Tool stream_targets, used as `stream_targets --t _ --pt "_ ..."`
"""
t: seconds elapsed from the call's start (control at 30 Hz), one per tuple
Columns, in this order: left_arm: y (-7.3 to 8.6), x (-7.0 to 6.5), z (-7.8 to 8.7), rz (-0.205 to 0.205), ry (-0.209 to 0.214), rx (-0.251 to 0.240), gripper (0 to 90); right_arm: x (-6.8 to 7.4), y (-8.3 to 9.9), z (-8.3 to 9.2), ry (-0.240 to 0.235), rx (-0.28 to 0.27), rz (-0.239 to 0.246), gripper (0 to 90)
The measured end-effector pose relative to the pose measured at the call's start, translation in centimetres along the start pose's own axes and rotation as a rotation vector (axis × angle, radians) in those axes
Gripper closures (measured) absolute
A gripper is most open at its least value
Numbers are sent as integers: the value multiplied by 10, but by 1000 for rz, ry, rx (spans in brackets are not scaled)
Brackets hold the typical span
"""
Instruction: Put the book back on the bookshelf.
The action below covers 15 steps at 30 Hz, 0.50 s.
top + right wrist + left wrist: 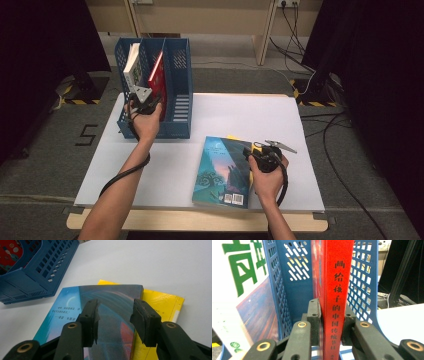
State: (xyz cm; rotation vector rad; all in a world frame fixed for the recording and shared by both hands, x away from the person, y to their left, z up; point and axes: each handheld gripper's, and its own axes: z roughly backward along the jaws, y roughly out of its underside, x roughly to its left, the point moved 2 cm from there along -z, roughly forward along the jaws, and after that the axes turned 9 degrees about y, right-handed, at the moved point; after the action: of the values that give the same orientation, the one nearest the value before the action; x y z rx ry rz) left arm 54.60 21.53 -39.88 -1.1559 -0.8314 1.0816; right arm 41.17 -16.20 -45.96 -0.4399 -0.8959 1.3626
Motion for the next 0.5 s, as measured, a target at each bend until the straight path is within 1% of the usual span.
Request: stream_targets --t 0.13,0.2,0.3,0.37,0.5 --pt "-2 1 -3 8 -14 10 773 1 0 0 0 3 -7 565" --pt "-3 3 -5 11 -22 13 779 0 0 0 -1 3 -4 565" --pt "-4 3 -9 10 -28 18 783 0 0 -1 -1 9 -8 565" --pt "-5 3 -12 5 -35 21 782 0 0 -2 1 6 1 565" --pt "-8 3 -19 4 -41 31 781 0 0 -1 -1 5 -2 565"
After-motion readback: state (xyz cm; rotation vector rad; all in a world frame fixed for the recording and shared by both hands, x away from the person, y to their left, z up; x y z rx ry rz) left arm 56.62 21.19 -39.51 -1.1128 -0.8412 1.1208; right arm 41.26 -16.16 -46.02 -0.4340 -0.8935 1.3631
